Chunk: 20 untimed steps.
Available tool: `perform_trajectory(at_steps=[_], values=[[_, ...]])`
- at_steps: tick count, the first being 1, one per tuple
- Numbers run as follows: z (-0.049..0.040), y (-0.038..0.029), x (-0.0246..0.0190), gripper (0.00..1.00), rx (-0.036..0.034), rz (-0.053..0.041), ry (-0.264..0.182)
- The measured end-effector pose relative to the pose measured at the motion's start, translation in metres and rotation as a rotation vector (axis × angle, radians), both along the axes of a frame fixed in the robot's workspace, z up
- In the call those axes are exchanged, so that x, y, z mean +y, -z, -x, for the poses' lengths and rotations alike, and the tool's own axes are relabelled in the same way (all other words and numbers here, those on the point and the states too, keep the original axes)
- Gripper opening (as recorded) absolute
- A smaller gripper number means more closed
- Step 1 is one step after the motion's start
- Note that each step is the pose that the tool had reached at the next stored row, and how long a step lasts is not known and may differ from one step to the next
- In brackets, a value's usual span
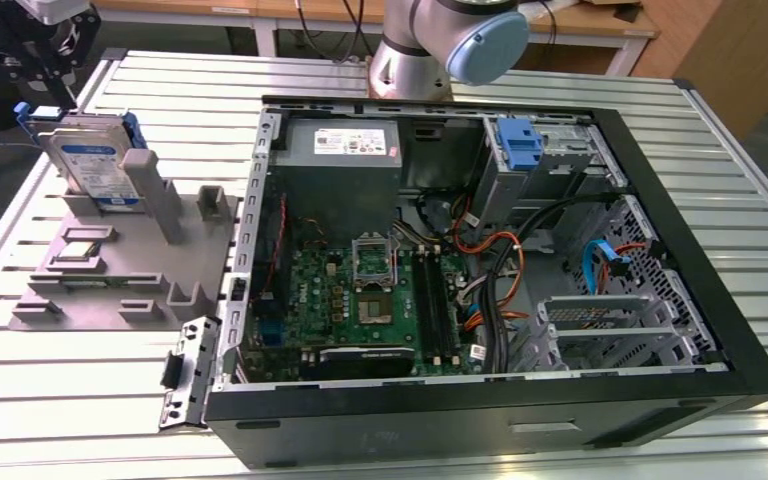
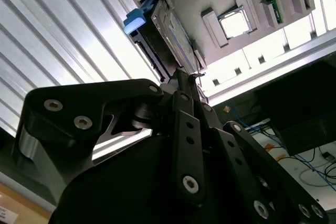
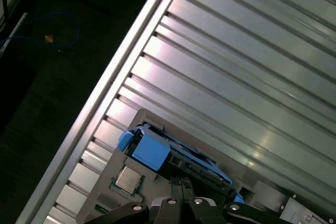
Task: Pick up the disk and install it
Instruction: 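Pick up the disk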
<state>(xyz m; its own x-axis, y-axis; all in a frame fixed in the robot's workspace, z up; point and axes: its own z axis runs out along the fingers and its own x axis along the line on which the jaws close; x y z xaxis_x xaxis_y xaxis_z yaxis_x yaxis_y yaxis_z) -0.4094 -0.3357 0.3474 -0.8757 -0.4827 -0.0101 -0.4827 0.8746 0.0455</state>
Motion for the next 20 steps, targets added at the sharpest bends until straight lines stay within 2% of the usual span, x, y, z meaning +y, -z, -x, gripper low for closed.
perform_trajectory(at_steps=[4, 6, 20], values=[[0.0, 0.0002, 0.0, 0.11, 0.0, 0.0, -0.012], [0.0, 0.0003, 0.0, 0.11, -0.0001, 0.0, -0.034], [0.0, 0.0023, 0.0, 0.11, 0.0, 0.0, -0.288]])
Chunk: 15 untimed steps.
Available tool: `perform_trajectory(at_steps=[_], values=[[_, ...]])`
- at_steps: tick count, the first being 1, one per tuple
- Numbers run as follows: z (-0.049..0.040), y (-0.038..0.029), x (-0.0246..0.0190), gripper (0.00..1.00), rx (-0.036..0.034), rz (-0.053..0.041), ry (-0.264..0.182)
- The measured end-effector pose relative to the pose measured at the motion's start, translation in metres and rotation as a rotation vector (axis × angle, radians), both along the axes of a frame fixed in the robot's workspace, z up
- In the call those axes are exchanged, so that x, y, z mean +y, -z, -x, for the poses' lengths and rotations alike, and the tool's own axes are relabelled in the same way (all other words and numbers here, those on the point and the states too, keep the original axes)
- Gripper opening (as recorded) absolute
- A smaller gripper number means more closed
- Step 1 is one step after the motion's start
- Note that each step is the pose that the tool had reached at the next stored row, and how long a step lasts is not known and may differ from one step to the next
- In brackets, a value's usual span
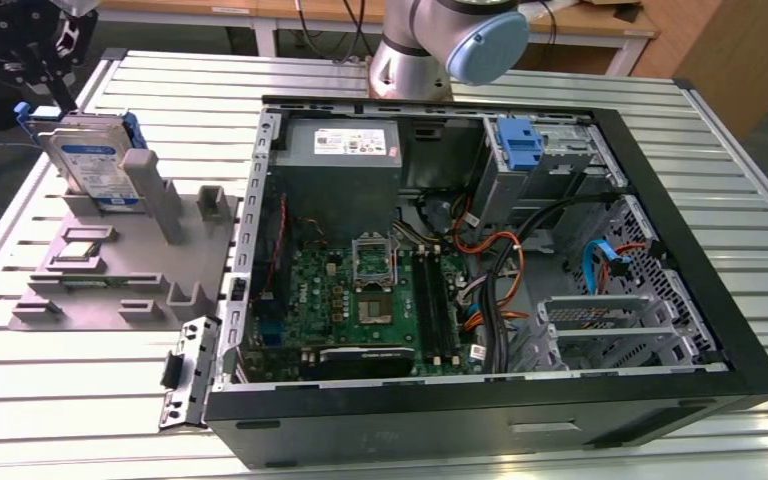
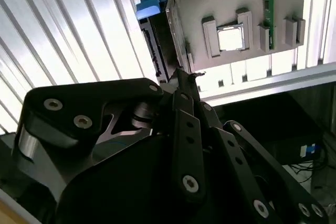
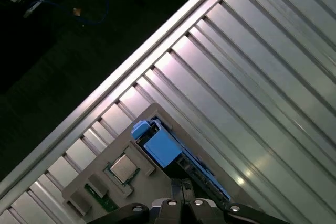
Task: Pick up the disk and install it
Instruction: 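Pick up the disk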
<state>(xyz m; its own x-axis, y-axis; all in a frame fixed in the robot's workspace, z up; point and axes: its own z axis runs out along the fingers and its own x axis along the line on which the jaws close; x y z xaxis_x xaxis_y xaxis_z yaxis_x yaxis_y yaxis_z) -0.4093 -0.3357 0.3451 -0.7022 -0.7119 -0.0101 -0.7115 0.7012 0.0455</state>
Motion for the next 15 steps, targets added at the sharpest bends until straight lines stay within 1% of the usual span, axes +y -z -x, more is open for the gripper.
perform_trajectory(at_steps=[15], values=[[0.0, 0.0028, 0.0, 0.11, -0.0001, 0.0, -0.273]])
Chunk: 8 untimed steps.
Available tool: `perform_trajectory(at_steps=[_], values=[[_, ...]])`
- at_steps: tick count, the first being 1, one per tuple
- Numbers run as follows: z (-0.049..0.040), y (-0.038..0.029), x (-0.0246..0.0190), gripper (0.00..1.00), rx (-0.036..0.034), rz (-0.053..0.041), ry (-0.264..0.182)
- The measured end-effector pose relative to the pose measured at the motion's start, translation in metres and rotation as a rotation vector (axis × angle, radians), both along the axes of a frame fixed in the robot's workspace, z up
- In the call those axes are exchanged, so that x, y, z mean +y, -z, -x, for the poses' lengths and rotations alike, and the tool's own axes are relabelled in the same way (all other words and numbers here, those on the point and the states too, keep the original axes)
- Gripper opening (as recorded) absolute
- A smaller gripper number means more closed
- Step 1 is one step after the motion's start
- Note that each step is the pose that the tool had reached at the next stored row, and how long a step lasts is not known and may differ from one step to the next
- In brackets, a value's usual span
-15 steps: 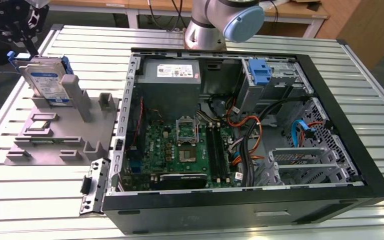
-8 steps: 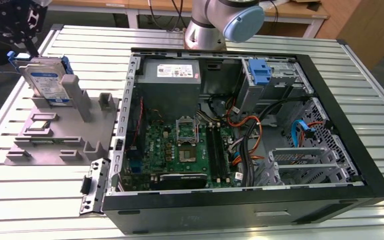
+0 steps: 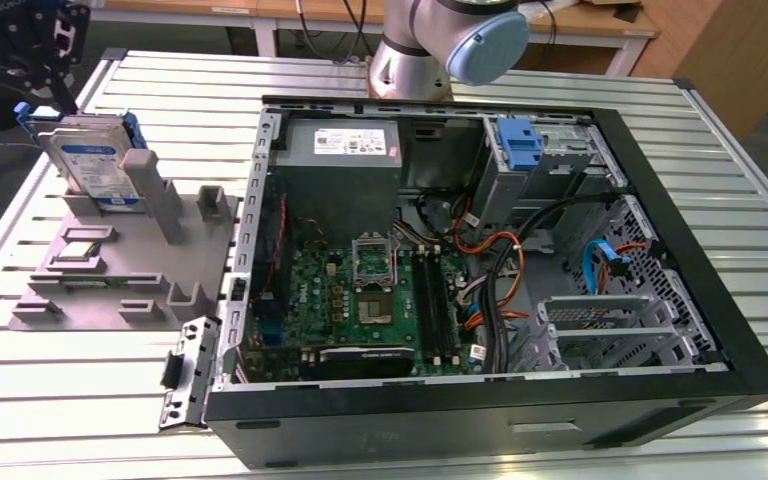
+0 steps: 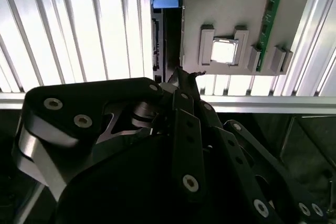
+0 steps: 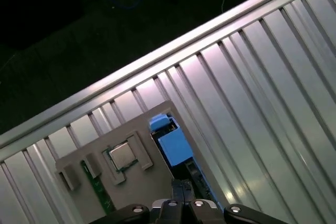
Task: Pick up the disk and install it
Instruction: 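Pick up the disk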
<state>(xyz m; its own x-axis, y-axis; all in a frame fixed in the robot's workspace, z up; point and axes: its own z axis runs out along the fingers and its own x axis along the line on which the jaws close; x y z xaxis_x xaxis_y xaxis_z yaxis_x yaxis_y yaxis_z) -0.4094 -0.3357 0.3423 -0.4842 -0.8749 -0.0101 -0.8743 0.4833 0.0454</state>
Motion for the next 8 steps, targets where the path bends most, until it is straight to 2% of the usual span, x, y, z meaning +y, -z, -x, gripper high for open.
perform_trajectory(at_steps=[8], values=[[0.0, 0.0004, 0.0, 0.11, 0.0001, 0.0, -0.141]])
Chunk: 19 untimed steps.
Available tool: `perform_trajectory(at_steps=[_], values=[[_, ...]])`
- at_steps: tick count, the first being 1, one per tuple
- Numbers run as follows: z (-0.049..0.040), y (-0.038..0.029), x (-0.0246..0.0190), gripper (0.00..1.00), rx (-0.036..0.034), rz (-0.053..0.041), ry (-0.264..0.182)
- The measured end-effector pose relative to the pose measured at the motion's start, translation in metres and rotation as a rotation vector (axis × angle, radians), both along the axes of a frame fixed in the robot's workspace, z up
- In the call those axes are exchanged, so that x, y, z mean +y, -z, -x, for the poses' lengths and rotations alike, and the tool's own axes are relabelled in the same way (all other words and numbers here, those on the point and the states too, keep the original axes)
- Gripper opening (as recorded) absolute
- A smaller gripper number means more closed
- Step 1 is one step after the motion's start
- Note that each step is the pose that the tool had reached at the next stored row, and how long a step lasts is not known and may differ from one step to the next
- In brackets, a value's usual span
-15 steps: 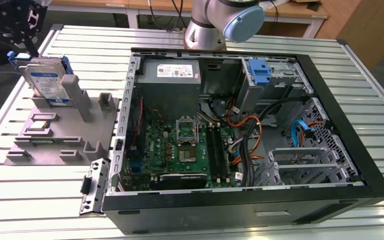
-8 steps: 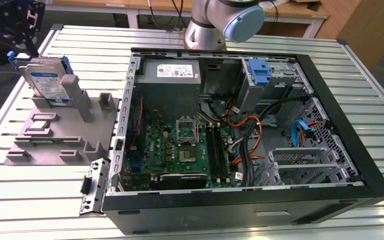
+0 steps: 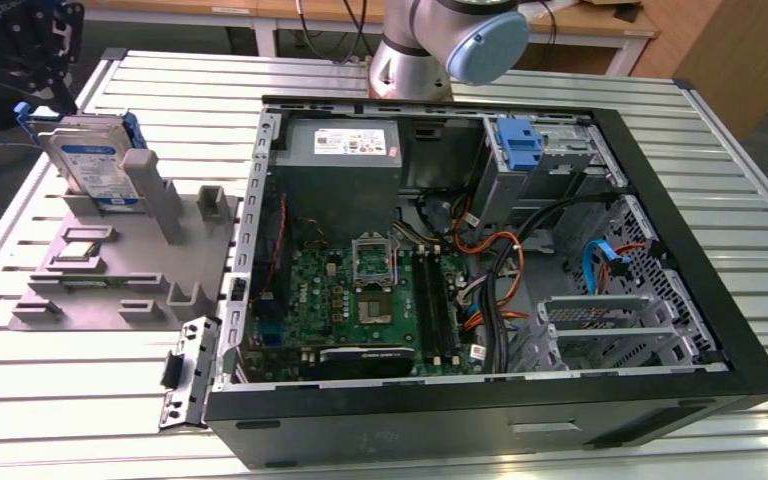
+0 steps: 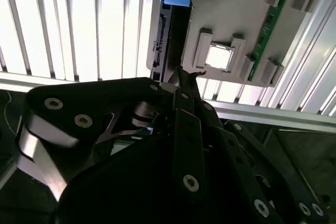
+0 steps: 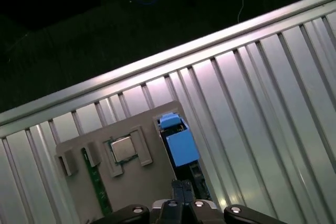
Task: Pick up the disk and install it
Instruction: 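Pick up the disk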
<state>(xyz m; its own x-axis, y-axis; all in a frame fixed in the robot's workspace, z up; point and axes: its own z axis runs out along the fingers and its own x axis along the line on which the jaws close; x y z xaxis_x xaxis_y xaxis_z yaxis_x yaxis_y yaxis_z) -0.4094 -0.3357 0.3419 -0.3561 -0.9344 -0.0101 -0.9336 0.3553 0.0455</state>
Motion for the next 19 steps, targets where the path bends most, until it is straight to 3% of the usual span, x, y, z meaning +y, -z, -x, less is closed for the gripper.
perform_trajectory(at_steps=[7, 14, 19], values=[[0.0, 0.0003, 0.0, 0.11, -0.0001, -0.0011, -0.115], [-0.0001, 0.0003, 0.0001, 0.11, 0.0, -0.0016, -0.125], [-0.0003, 0.0005, 0.0001, 0.11, -0.0002, -0.0047, -0.172]])
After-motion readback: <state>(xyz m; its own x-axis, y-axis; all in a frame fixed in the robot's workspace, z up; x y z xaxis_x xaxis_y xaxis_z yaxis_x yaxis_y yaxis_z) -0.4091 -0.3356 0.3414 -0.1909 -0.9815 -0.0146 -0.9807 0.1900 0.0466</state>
